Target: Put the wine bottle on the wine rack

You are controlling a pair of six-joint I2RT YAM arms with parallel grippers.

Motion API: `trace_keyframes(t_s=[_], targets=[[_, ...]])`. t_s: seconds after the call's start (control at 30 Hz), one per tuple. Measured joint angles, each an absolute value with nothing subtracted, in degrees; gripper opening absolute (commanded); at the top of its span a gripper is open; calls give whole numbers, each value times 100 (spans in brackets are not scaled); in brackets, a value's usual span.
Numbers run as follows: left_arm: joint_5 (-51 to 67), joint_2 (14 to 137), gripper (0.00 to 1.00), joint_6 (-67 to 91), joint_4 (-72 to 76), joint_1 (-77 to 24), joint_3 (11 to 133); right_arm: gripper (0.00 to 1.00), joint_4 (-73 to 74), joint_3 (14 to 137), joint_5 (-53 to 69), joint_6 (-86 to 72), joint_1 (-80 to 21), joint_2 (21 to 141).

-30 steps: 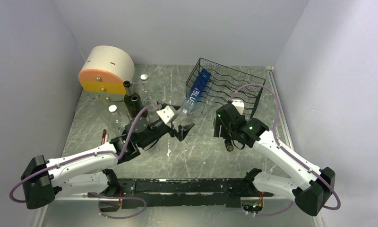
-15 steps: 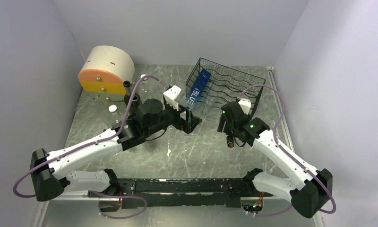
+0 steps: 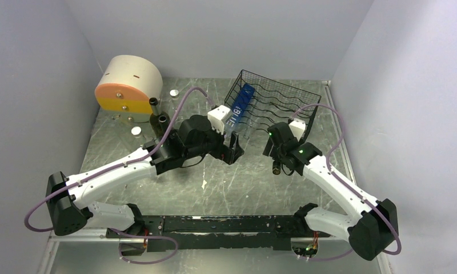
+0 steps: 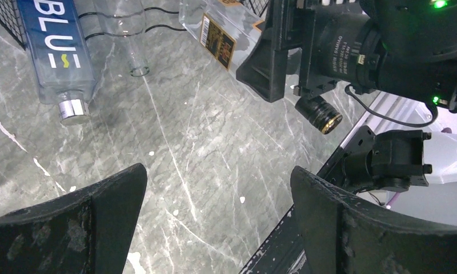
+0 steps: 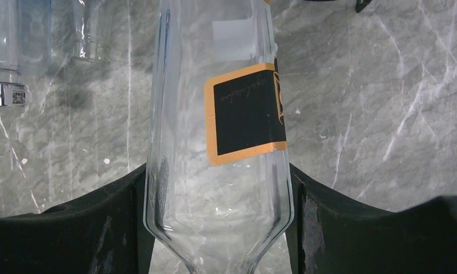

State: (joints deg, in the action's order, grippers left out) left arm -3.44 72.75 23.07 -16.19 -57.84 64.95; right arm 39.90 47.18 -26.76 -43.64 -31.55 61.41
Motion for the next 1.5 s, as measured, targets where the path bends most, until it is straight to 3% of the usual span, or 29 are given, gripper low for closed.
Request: trace_keyframes(t_s=[0.67,0.87,1.5], targets=[[-134,7308,99,2141,-1817,-5782,6571,6,1584,3918,-3282,-3555,-3151,6921],[-119,7330,100,1942,-1909,-5782,6836,15,893,3918,-3610,-3293,-3140,7483],[-167,7835,99,1413,-2123,-5778,7723,27,-161,4405,-4401,-3024,-2888,9008]])
